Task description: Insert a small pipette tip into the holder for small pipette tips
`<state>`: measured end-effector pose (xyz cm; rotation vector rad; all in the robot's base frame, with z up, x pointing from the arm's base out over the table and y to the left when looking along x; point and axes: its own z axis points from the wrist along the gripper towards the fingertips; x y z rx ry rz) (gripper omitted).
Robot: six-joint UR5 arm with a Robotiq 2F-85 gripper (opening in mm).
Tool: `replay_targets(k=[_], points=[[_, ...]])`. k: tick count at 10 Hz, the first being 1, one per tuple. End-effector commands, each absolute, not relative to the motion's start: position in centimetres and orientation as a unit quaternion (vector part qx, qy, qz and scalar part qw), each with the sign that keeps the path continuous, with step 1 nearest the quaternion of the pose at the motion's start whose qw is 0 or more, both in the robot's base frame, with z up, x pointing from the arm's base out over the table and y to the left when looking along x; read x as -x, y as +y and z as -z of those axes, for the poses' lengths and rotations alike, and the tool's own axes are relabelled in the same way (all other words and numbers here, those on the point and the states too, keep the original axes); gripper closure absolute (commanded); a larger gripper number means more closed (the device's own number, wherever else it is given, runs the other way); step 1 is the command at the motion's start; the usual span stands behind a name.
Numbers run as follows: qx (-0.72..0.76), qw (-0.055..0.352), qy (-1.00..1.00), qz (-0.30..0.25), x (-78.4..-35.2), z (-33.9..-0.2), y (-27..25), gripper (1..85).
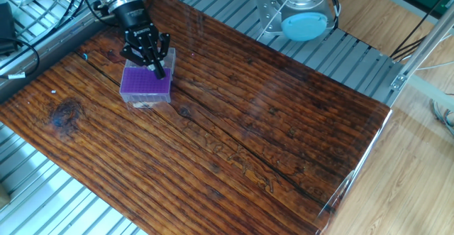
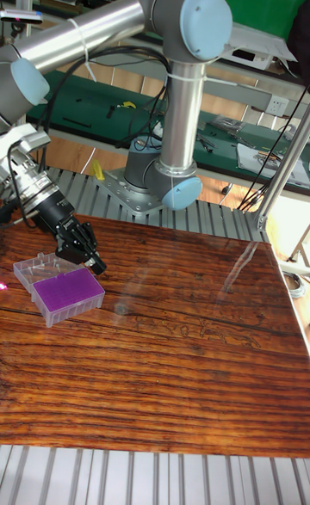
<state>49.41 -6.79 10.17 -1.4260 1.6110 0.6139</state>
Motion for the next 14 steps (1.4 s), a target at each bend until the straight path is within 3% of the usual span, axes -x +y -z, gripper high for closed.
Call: replay_targets(k=[1, 9, 14], points=[[0.575, 0.455, 0.631, -0.254, -49.1, -10.9, -6.6, 74.3], [0.577, 0.441, 0.633, -0.267, -48.5, -10.5, -6.0, 75.0], [0.589, 0.432, 0.640, -0.238, -50.1, -9.9, -5.8, 75.3]])
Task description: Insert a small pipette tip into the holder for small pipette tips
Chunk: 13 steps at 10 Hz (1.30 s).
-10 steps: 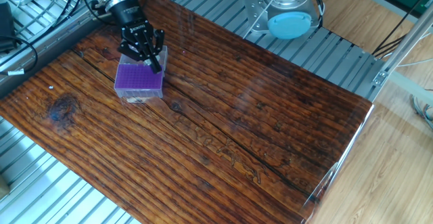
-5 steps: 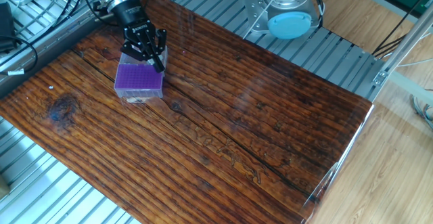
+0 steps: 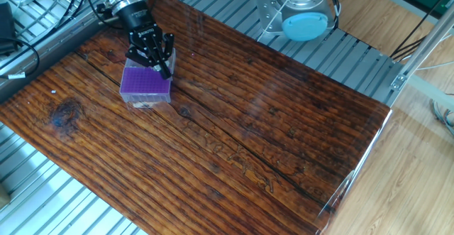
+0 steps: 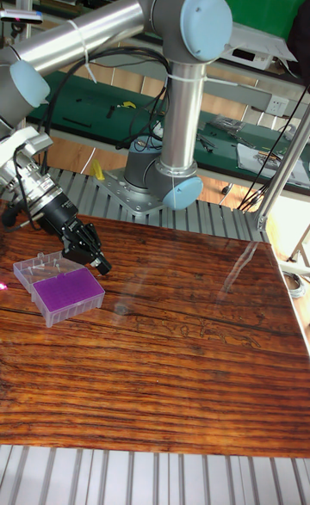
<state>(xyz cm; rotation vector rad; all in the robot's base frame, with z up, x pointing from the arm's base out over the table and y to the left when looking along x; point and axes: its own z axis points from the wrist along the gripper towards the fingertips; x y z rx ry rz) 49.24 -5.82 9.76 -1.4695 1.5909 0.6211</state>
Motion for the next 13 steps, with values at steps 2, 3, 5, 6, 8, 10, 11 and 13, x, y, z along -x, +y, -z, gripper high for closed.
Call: replay_targets(k=[2, 3, 5, 6, 8, 10, 11, 13], points=[[0.589, 0.419, 0.648, -0.242, -49.8, -9.5, -5.9, 75.3], [0.594, 0.409, 0.656, -0.224, -50.1, -8.7, -6.6, 75.0], [0.560, 0.422, 0.683, -0.204, -52.1, -8.8, -7.4, 75.0], [0.543, 0.436, 0.691, -0.193, -53.3, -9.2, -7.6, 75.0], [0.526, 0.455, 0.686, -0.213, -53.4, -10.5, -6.8, 75.7], [0.531, 0.464, 0.670, -0.232, -52.4, -11.8, -8.2, 75.7], [0.532, 0.471, 0.662, -0.238, -52.1, -12.5, -8.9, 75.7], [0.518, 0.495, 0.648, -0.259, -51.9, -13.6, -9.5, 75.7]])
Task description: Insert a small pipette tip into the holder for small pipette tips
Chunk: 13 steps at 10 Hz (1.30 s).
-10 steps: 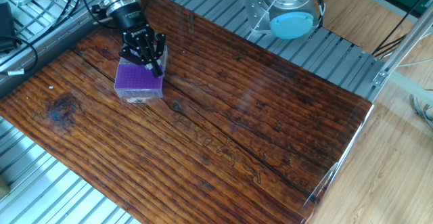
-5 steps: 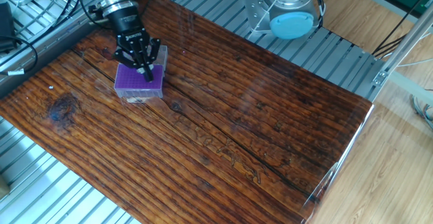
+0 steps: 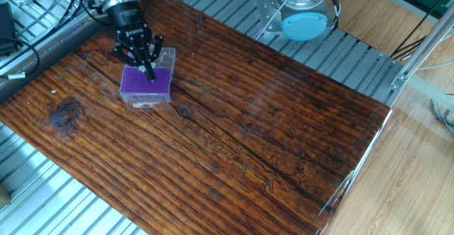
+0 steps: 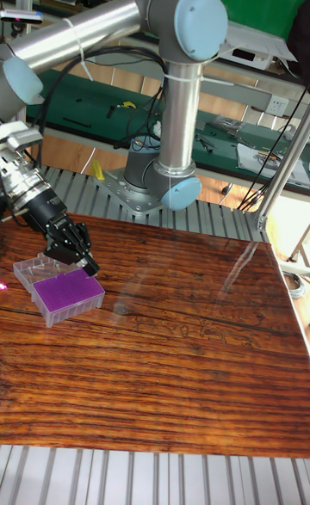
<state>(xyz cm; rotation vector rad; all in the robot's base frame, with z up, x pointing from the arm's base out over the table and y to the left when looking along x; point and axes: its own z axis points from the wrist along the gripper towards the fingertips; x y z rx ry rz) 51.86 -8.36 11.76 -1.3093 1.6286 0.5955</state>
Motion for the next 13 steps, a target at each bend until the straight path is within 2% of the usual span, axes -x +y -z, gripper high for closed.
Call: replay_targets(k=[1, 6, 13], points=[[0.514, 0.502, 0.644, -0.264, -51.8, -13.9, -9.6, 75.7], [0.481, 0.521, 0.640, -0.296, -51.9, -15.4, -8.8, 75.7], [0.455, 0.519, 0.649, -0.320, -52.3, -14.1, -7.8, 75.3]])
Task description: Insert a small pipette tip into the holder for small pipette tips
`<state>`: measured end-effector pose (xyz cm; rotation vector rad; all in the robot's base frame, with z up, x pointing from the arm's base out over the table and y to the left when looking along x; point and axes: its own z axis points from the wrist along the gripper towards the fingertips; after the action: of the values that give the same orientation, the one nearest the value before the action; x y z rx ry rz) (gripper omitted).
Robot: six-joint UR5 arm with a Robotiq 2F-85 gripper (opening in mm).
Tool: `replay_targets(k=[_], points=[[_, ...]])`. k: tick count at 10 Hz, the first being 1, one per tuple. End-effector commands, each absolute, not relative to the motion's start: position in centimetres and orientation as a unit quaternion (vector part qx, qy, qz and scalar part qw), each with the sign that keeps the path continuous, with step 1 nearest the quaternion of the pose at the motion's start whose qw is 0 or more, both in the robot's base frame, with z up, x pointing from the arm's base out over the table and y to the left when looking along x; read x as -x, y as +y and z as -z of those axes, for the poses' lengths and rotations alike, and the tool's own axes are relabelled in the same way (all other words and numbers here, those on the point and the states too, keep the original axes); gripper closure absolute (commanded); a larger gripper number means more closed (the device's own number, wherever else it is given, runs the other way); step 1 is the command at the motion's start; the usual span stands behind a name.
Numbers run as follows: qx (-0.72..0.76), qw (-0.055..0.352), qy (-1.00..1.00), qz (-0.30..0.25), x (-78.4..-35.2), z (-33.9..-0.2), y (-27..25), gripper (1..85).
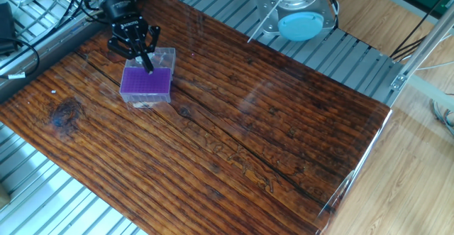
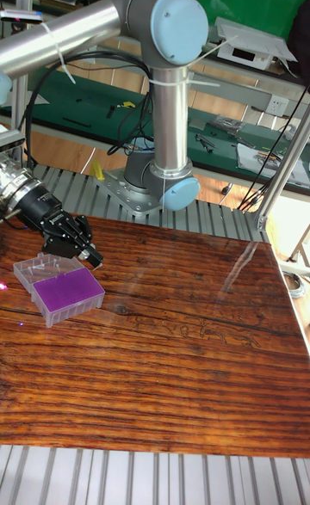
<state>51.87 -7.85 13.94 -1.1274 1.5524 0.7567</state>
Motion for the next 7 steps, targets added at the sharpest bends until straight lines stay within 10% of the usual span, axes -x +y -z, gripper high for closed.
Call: replay_targets(k=[1, 7], points=[[0.456, 0.517, 0.650, -0.319, -52.26, -13.88, -7.87, 75.3], [0.452, 0.518, 0.652, -0.319, -52.71, -13.22, -8.05, 75.3]])
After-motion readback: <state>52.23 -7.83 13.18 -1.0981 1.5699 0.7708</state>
